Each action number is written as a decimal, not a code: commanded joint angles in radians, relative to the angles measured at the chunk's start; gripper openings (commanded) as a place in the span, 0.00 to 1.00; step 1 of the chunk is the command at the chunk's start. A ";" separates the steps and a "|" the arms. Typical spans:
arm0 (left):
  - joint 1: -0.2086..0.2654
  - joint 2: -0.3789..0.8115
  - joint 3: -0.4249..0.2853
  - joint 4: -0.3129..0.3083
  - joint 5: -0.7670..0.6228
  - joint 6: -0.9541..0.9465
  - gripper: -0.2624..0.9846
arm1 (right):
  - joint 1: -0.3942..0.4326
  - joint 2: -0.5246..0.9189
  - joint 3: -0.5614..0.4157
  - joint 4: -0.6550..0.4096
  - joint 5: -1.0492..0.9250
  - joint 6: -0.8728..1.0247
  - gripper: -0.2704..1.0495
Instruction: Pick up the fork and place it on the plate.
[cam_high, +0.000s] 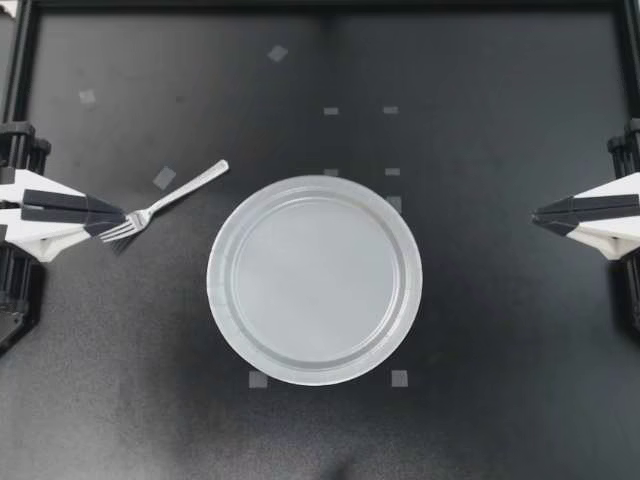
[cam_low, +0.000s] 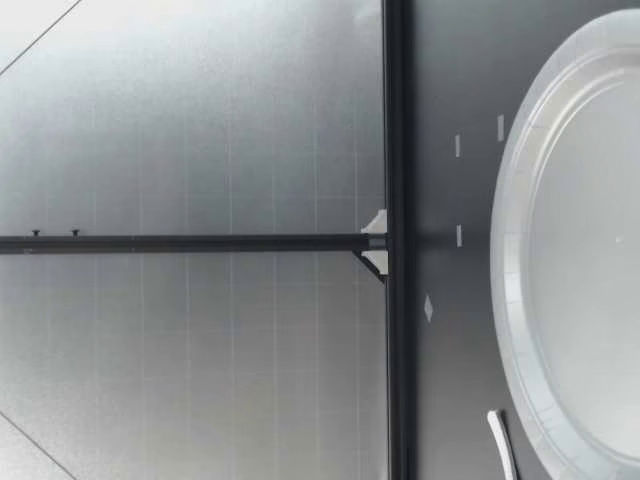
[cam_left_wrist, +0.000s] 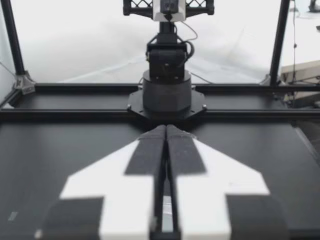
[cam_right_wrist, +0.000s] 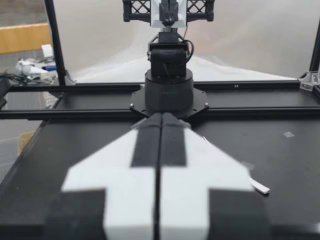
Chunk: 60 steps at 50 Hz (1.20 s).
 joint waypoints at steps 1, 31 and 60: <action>-0.006 -0.012 0.012 -0.003 -0.014 -0.008 0.28 | -0.005 0.000 0.000 -0.002 -0.008 -0.002 0.30; 0.018 -0.020 -0.155 -0.186 0.402 -0.058 0.17 | -0.006 -0.029 0.063 0.058 -0.026 0.006 0.14; 0.087 0.028 -0.400 -0.133 1.005 -0.092 0.28 | -0.006 0.025 0.078 0.069 -0.029 0.006 0.14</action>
